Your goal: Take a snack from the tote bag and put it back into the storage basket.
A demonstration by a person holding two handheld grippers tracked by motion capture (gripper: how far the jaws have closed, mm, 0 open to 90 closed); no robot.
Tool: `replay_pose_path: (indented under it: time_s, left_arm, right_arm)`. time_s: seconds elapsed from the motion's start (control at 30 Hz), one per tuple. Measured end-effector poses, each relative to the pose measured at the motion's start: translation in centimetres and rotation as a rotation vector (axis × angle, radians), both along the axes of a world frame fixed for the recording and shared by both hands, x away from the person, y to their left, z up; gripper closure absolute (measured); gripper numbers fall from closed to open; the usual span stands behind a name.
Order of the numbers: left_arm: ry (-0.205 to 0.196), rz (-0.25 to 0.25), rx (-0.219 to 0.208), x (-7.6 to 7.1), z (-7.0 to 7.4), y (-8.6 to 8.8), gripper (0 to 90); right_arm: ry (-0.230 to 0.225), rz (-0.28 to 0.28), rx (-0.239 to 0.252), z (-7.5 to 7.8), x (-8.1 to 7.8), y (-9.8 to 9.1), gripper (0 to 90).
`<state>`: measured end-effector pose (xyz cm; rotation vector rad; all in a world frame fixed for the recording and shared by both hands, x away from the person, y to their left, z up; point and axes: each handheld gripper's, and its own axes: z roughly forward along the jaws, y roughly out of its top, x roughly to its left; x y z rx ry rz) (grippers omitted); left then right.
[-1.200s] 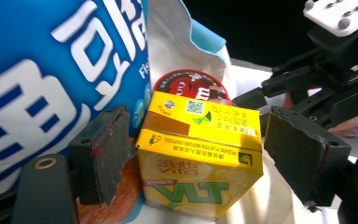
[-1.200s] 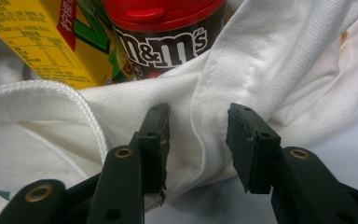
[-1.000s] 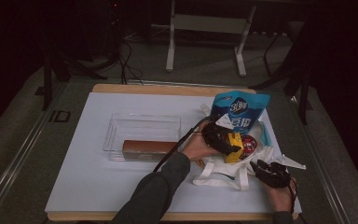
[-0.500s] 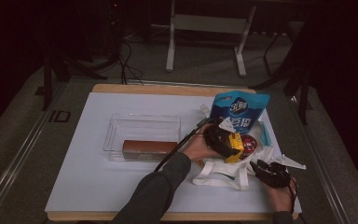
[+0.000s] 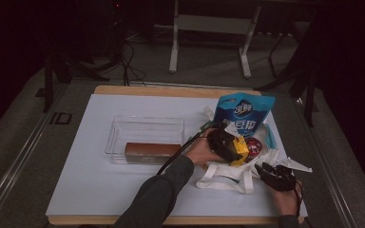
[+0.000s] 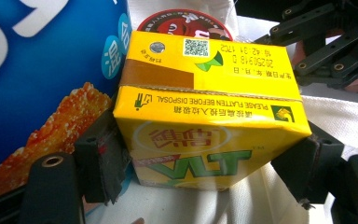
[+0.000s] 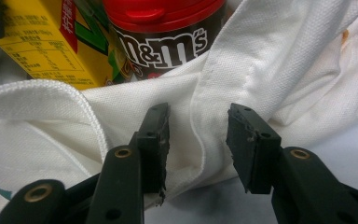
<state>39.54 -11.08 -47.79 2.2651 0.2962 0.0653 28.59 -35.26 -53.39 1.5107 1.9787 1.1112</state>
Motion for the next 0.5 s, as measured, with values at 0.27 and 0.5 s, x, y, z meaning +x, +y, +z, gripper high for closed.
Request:
replay_pose_path:
  time_s: [0.27, 0.5]
  left_arm:
    - [-0.027, 0.019, 0.023, -0.39, 0.31, -0.10, 28.4]
    - [-0.027, 0.045, 0.013, -0.36, 0.79, 0.15, 29.0]
  right_arm:
    - [0.002, 0.001, 0.005, -0.01, 0.03, -0.06, 58.4]
    - [0.003, 0.002, 0.007, -0.01, 0.03, -0.09, 58.5]
